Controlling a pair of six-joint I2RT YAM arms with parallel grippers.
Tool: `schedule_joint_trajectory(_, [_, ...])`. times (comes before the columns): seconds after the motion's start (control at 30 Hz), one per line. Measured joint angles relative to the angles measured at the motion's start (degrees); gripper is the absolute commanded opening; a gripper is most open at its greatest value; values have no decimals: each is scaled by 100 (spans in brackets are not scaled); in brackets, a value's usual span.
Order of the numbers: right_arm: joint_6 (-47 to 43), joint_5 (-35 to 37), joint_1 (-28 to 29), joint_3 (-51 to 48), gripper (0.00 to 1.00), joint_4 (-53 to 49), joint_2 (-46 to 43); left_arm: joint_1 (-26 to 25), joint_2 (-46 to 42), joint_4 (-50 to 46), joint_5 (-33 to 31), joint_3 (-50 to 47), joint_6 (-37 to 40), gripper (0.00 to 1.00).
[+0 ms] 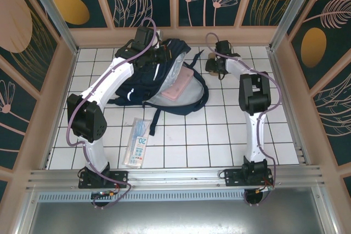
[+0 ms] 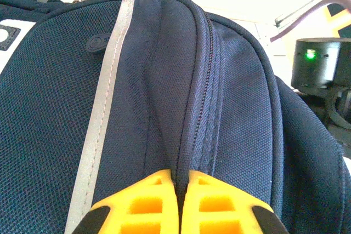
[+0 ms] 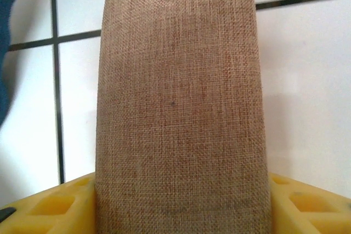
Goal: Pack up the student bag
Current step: Pick up the glasses case from the top-right of the table, then place the glasses case in the student bag.
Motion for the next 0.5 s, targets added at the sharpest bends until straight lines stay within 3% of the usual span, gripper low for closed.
schedule_joint_trajectory(0.27, [774, -74, 271, -1091, 52, -39, -1797, 0, 55, 31, 105, 2, -2, 0])
schedule_joint_trajectory(0.5, [2013, -120, 1217, -2437, 51, 92, -3132, 0, 236, 68, 243, 146, -4, 0])
